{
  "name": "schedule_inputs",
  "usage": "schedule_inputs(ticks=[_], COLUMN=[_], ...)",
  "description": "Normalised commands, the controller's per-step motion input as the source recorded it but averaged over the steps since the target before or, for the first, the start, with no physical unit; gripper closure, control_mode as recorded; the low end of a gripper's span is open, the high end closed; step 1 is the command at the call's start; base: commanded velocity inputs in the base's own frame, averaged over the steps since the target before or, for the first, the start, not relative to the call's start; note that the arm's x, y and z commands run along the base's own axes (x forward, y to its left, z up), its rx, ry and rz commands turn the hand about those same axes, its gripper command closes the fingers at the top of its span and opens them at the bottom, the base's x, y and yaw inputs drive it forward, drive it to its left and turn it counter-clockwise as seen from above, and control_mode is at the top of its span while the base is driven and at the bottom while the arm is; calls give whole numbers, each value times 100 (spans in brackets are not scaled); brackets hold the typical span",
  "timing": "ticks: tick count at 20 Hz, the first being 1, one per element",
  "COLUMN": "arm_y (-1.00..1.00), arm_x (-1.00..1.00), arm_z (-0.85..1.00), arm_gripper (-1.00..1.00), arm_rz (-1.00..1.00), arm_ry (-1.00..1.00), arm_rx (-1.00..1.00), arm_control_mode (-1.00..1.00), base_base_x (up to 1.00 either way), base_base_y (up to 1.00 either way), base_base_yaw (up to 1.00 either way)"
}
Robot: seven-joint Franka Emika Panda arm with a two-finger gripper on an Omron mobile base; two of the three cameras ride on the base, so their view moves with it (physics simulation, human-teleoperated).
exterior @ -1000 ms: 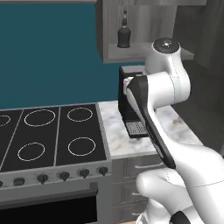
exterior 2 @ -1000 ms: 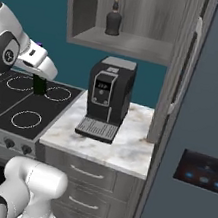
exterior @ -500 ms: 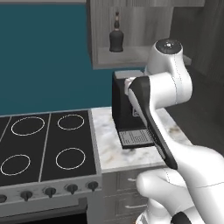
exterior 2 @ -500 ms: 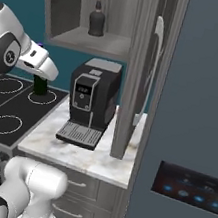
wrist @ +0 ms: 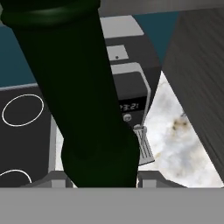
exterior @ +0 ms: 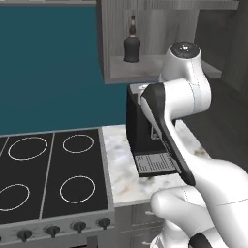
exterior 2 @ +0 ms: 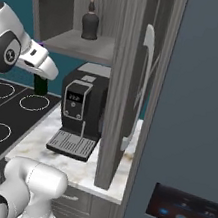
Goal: Sort all alcoholic drinks to one cabinet, and non-alcoholic drinks to the other.
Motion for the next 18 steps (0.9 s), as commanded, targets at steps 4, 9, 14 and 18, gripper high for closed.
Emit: schedule_inputs(ticks=[4,9,14,18], arm_y=[0,0,-21,-53], arm_x=[0,0,0,0], arm_z=[0,0,8,54], arm_gripper=[100,100,100,100], arm_rz=[0,0,0,0], arm_ry=[0,0,-4,-17], arm_rx=[0,0,2,0], arm_control_mode=[100,100,-100,-100], base_base_x=[46,18,0,0], base_base_y=[-25,-21,-4,0], base_base_yaw=[0,0,0,0])
